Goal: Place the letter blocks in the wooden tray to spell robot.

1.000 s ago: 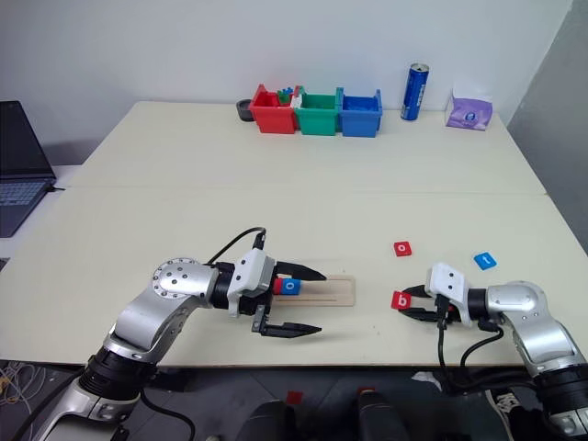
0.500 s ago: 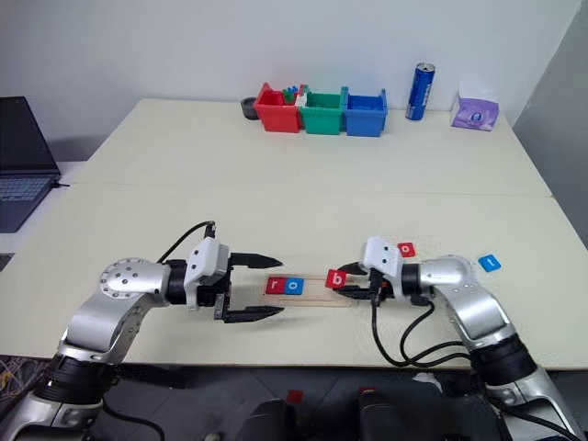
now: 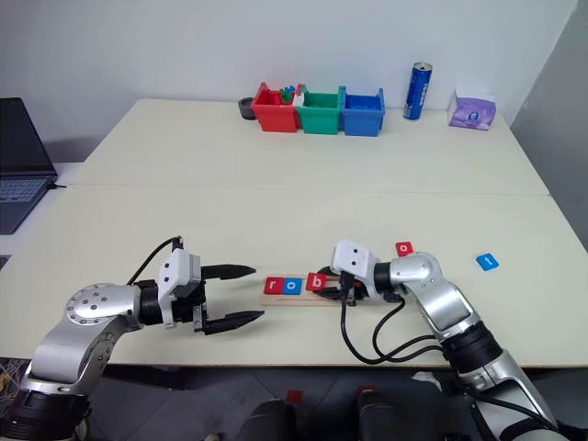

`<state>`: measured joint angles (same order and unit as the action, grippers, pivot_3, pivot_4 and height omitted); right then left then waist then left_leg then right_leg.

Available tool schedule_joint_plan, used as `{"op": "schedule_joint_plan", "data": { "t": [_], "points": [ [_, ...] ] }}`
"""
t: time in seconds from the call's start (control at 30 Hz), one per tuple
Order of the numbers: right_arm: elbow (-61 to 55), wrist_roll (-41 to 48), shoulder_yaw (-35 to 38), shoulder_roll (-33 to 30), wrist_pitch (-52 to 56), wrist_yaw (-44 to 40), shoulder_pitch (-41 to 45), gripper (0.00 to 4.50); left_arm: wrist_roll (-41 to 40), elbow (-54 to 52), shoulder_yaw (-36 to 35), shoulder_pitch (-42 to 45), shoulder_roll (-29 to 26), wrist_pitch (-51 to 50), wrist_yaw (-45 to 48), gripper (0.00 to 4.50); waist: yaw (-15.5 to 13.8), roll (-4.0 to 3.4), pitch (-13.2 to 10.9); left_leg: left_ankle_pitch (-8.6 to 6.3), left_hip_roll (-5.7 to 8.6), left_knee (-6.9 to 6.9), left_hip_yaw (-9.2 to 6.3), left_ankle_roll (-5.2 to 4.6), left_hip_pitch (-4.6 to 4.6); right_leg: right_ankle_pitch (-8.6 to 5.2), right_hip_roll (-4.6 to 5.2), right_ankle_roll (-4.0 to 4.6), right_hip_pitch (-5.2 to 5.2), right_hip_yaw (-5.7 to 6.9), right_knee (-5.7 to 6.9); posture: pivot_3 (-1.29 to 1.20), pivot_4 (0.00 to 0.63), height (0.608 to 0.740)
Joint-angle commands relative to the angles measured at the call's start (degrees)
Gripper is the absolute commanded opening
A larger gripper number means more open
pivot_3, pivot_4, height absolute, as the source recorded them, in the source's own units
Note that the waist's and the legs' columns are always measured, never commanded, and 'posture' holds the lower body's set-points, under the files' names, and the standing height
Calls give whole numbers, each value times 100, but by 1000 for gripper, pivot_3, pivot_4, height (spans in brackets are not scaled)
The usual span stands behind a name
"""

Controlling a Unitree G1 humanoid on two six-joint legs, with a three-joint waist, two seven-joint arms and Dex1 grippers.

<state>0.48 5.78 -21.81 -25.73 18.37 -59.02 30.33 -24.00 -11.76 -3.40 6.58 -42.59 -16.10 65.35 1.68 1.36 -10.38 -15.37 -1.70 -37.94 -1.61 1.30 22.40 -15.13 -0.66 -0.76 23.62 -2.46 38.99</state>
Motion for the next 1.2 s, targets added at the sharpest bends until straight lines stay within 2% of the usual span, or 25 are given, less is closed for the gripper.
{"op": "schedule_joint_plan", "data": {
  "t": [0.03, 0.4, 0.83, 1.1, 1.13, 1.2],
  "points": [
    [100, -37, -46, 87, -185, -89, 199, 1455, -136, -311, -149, -17, -90, -62, -67, 4500, 3, 0, 0, 0, 0, 0, 1, 0, 0, 1, 0, 1, 0, -1, 0, 0, 150, 740],
    [718, -235, -124, 266, -631, -139, 366, 1455, -117, -379, -86, 56, -84, -145, -133, 4500, 8, 0, 0, 0, 1, 1, 2, 0, -1, 10, -4, 17, 0, 0, 0, 0, 150, 740],
    [927, -260, -93, 281, -710, -258, 490, 1455, -83, -223, -117, 145, -191, -86, -82, 4500, 8, -1, 0, 0, 1, 1, 2, 0, -1, 10, -4, 18, 1, 1, 1, 0, 150, 740],
    [910, -196, -65, 267, -646, -320, 513, 4225, -42, -116, -109, 214, -208, -28, -64, 4500, 8, -1, 0, 0, 1, 1, 1, 0, -1, 11, -4, 18, 1, 1, 1, 0, 150, 740],
    [884, -163, -45, 272, -605, -326, 512, 4478, -38, -113, -107, 217, -207, -22, -65, 4500, 8, -1, 0, 0, 0, 1, 2, 0, -1, 11, -4, 18, 1, 1, 1, 0, 150, 740],
    [842, -108, -12, 270, -535, -356, 521, 4478, -32, -102, -101, 229, -201, -17, -68, 4500, 7, -1, 0, 0, 1, 1, 1, 0, -1, 11, -4, 18, 1, 1, 1, 0, 150, 740]
  ]
}}
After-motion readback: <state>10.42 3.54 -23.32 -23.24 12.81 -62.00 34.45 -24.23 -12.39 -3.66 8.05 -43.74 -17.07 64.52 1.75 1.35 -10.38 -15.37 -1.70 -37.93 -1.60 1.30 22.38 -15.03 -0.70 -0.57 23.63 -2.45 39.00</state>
